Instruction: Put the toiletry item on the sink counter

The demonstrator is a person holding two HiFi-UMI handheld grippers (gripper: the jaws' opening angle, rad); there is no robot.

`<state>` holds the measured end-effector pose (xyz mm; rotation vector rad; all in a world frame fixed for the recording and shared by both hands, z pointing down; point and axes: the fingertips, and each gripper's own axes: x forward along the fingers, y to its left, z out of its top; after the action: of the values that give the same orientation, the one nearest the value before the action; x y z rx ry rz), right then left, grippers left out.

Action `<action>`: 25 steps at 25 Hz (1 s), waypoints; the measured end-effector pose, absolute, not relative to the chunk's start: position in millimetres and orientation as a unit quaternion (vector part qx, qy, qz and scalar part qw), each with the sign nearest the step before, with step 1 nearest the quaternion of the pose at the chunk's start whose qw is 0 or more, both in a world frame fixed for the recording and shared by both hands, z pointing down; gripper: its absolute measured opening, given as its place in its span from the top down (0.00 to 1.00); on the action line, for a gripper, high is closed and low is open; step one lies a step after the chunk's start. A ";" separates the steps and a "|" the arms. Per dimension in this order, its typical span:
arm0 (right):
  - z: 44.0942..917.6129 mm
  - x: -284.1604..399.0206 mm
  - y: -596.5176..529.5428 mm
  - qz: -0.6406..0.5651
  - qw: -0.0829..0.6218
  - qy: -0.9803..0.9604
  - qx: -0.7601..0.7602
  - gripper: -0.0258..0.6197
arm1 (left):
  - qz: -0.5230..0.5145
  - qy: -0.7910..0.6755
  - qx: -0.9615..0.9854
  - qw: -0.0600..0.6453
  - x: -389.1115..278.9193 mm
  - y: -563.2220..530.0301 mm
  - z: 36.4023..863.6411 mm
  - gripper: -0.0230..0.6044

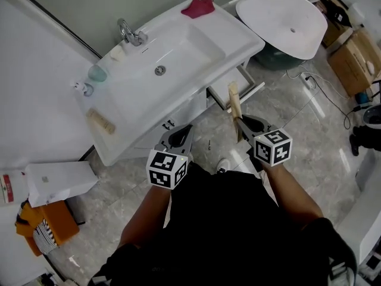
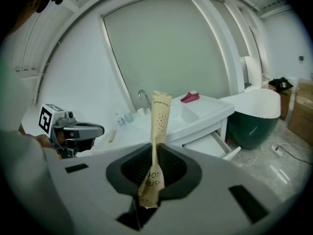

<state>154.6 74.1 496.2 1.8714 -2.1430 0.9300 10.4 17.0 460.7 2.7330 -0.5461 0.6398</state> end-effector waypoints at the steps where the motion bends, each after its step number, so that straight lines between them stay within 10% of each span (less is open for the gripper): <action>1: 498.5 157.0 75.9 0.313 0.073 -0.710 0.627 0.90 | 0.225 -0.183 0.947 0.137 13.0 17.0 459.8 0.96; 25: 613.0 225.7 -5.4 0.534 -0.126 -0.480 0.685 0.90 | 0.256 -0.018 0.960 0.109 83.4 -78.6 482.0 0.96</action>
<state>225.7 -5.4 613.0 2.3443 -1.6419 1.8263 83.4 -78.6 482.0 2.8243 -0.0526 0.7536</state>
